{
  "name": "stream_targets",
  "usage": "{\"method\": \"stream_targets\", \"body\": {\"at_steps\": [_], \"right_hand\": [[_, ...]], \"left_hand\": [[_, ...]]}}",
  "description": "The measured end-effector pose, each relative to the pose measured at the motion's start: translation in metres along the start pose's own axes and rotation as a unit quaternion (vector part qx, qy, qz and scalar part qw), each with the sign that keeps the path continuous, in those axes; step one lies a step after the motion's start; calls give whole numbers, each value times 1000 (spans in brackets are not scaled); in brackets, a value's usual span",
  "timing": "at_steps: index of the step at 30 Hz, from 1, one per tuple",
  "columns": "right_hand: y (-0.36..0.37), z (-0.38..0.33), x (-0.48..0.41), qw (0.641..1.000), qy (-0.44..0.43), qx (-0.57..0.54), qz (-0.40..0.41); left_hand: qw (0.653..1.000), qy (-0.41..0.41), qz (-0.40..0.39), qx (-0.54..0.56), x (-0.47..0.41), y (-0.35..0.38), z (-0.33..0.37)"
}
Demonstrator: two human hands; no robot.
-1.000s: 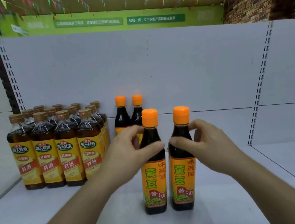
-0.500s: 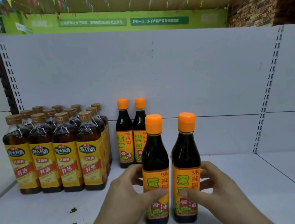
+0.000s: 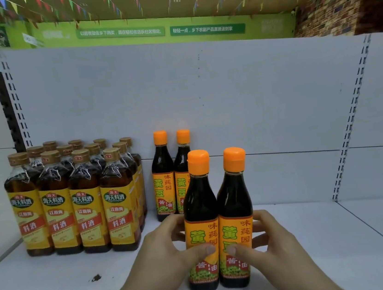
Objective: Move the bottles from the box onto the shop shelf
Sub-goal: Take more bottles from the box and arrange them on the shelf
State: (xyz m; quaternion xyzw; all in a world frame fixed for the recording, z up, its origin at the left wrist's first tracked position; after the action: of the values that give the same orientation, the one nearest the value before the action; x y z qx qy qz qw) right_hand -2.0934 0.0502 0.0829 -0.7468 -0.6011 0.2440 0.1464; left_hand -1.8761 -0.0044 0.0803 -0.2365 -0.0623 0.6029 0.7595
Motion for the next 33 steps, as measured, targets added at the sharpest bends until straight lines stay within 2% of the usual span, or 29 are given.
{"method": "stream_targets", "body": {"at_steps": [12,17,33], "right_hand": [[17,-4,-24,1000,-11,20,-7],[28,-5,-38,999,-15,35,-9],[56,-7,-87,999,-28,21,-7]], "left_hand": [[1000,18,11,-4,-21,-11,-13],[998,21,39,-36,-29,-17,-19],[994,1,103,-30,-62,-26,-40]]}}
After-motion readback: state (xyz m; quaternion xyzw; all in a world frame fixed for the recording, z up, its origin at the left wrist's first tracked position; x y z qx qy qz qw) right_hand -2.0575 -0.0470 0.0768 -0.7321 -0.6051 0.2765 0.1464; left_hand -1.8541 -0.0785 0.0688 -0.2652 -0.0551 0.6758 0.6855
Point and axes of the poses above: each hand's wrist, its own x-axis away from the middle knuckle, its own y-axis out of the palm, z = x × y, the point moved 5 cm from there along -x, towards the middle knuckle
